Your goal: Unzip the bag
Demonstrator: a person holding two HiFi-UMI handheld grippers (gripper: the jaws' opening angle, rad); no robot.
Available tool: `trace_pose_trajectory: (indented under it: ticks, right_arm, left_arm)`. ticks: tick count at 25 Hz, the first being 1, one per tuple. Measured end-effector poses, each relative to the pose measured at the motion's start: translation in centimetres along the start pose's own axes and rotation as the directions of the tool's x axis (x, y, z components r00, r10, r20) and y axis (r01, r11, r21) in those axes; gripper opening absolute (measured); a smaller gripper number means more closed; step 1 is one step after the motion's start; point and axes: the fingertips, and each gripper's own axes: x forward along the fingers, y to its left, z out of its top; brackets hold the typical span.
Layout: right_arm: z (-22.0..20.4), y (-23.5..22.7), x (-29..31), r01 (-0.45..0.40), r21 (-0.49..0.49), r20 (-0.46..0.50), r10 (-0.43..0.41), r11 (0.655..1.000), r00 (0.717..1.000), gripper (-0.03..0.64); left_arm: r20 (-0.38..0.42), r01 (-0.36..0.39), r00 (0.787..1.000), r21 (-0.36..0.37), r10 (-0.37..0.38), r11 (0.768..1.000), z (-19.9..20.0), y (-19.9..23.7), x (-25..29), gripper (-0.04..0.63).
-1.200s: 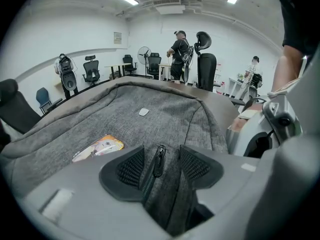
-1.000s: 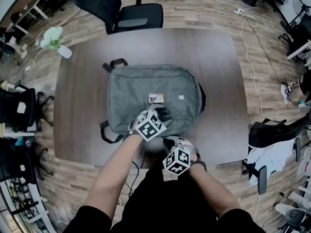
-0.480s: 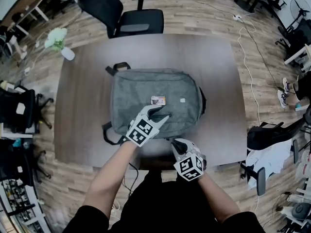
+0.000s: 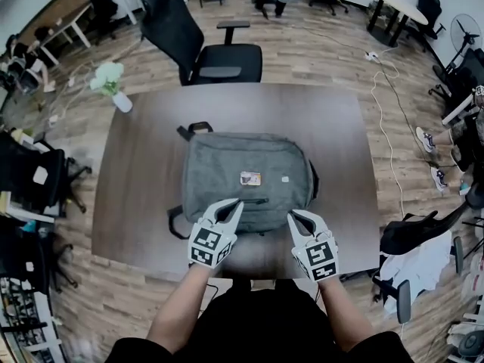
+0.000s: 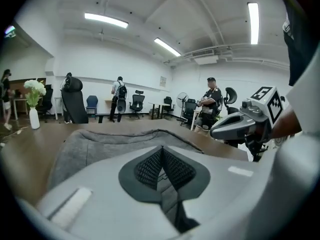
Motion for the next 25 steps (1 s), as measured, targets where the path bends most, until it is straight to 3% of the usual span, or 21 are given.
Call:
trace_pose_trajectory:
  ticks: [5,10,20,25]
  right_arm:
    - [2.0,-0.9,-0.1,0.013,-0.012,0.044,-0.012,1.000,0.999,0.002]
    - [2.9,-1.2,-0.5,0.028,-0.040,0.079,-0.025,0.999,0.997,0.002]
    - [4.4,-1.9,-1.2,0.070,-0.028,0.145,-0.065,0.997,0.987,0.002]
    - [4.2,-2.3,-1.3,0.099,-0.027,0.156,-0.093,0.995,0.983,0.002]
  left_arm:
    - [-0.007,-0.039,0.999,0.003,0.039,0.999,-0.6,0.4,-1.4,0.018]
    - [0.013,-0.070,0.997,-0.039,0.071,0.997,-0.3,0.8,-2.5,0.018]
    - [0.043,-0.082,0.995,-0.059,0.085,0.995,0.7,1.3,-3.2,0.020]
    - [0.044,-0.066,0.997,-0.035,0.068,0.997,1.0,0.3,-2.4,0.020]
